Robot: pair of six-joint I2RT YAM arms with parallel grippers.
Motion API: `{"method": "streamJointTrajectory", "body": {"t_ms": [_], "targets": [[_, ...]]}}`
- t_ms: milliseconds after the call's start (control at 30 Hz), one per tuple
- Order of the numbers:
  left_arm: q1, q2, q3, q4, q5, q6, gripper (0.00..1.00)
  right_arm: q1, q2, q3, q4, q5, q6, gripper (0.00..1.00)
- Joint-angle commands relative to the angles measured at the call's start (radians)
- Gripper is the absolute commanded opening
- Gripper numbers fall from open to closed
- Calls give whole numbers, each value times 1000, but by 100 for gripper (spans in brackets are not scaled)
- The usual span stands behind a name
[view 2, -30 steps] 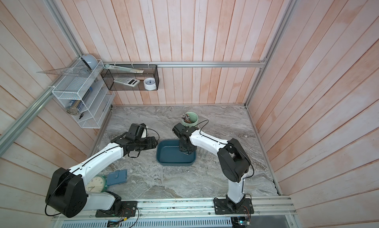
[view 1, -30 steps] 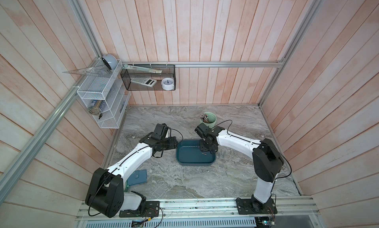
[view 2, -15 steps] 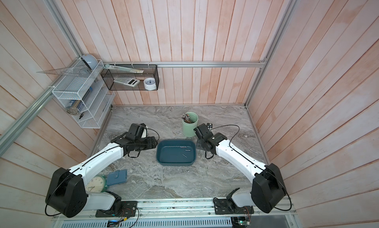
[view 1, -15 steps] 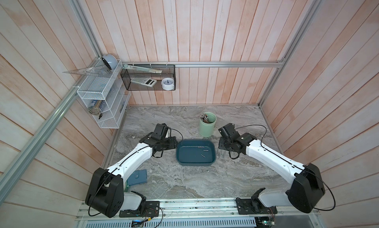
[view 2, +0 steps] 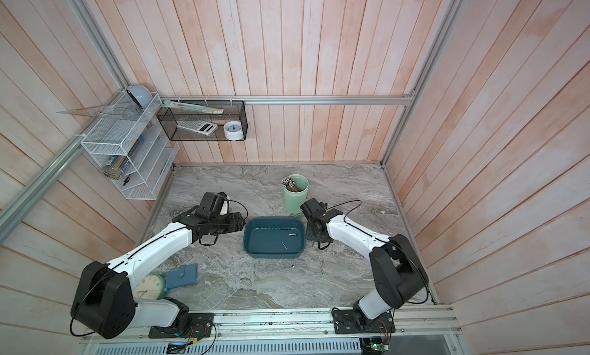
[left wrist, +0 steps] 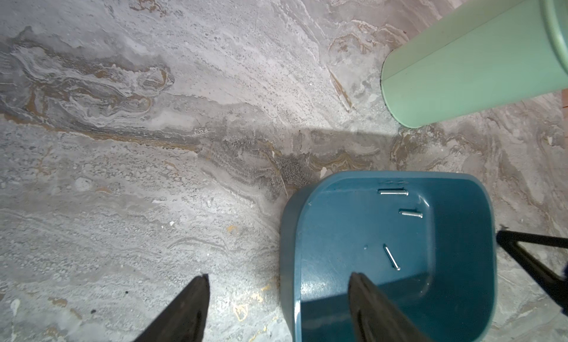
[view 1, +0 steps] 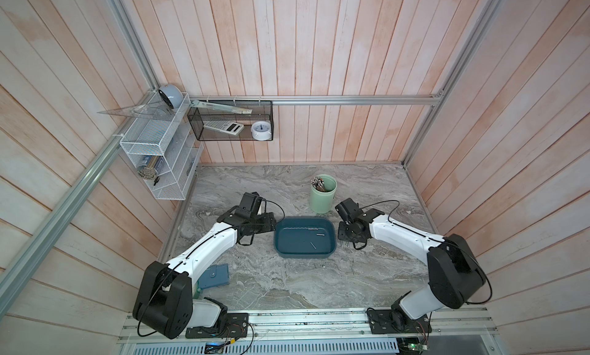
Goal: Take out the screws from the storage box
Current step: Place the screw at the center of the board.
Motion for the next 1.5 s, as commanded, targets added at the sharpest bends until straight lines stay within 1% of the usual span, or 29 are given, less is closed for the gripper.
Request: {"method": "streamJointTrajectory", "body": {"t_ms": [0, 167, 367, 533, 700, 867, 967, 1067, 1167, 1233, 1300, 1400, 1467], "targets": [[-4, -5, 12, 13, -8, 9, 77, -5, 48, 38, -29, -50, -32, 10], [-4, -5, 11, 13, -9, 10, 77, -5, 76, 26, -21, -49, -29, 10], [-4, -4, 13, 13, -8, 10, 77, -5, 94, 29, -26, -46, -35, 14], [-4, -4, 12, 14, -9, 9, 77, -5, 95, 33, -34, -38, -35, 19], [-4, -4, 12, 14, -10, 8, 77, -5, 48, 37, -39, -30, -40, 21], [-4, -5, 12, 16, -9, 10, 77, -4, -56, 38, -40, -15, -56, 21], [-4, -5, 13, 16, -9, 11, 77, -5, -108, 43, -28, -54, -72, 21], [-4, -7, 13, 17, -7, 11, 77, -3, -134, 58, -6, -129, -75, 21], [-4, -7, 12, 17, -9, 11, 77, 25, -146, 60, 62, -170, -40, 22], [-4, -8, 12, 20, -8, 10, 77, 78, -126, 85, 101, -178, -29, 26], [-4, -8, 12, 20, -9, 11, 77, 133, -76, 143, 89, -165, -38, 29], [-4, -9, 12, 18, -11, 12, 77, 195, 34, 267, 0, -125, -66, 29], [-4, -13, 12, 17, -14, 12, 77, 211, 99, 326, -53, -102, -60, 29]]}}
